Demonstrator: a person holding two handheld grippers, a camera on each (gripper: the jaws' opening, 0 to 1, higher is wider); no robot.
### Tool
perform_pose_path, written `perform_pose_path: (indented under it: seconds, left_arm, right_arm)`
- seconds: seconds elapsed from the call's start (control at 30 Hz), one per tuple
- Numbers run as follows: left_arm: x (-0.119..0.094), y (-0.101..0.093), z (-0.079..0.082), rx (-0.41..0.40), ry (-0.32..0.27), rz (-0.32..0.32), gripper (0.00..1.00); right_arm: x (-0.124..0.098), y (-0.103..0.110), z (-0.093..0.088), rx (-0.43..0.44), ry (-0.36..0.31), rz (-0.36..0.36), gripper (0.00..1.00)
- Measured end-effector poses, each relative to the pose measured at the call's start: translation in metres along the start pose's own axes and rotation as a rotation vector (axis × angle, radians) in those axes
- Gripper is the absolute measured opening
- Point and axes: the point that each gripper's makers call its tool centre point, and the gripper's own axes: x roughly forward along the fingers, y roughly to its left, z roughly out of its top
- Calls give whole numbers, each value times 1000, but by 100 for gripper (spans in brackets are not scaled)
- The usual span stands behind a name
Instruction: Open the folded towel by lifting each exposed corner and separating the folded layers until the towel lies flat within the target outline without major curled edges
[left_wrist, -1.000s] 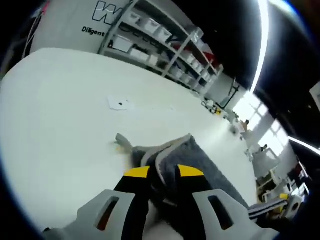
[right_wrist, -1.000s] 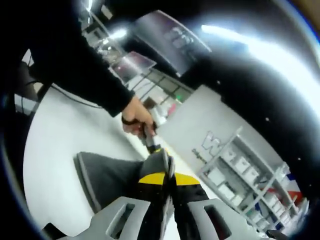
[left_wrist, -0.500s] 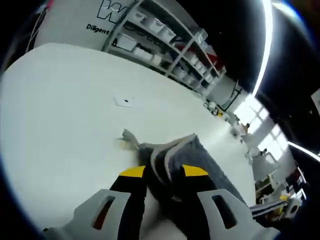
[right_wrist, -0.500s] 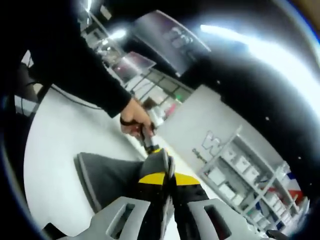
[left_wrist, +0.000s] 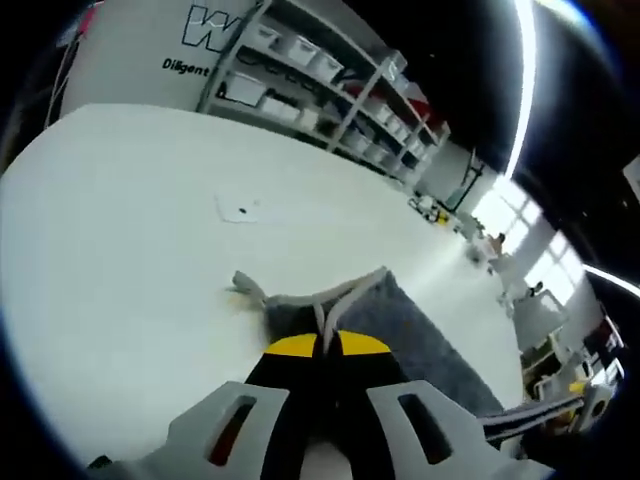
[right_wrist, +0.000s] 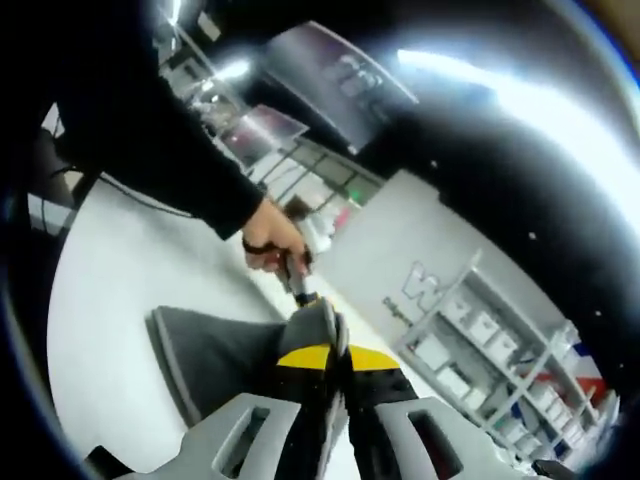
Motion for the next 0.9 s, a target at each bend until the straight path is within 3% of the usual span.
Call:
perform_pose_path:
  seconds: [0.1,0.27,0.4,0.57,0.9]
  left_arm:
    - [-1,-9,8,-40,-33,-42,3]
    - [0,-12,13,-44,-50,-54,2]
    - [-1,-20,27,-37,-117,-97,3]
    - [4,-20,31,-55,-139,-74,3]
    - [8,-30,38,0,-141,-50,3]
  right_arm:
    - [-1,-2,0,4,-1,-6,0]
    - [-3,-4,1,8,-5,-12,0]
    - [-4,-7,2,11,-10,-17,0]
    - [-5,-11,2,19,-13,-25,0]
    - [-7,-20,-2,38,-14,-37,0]
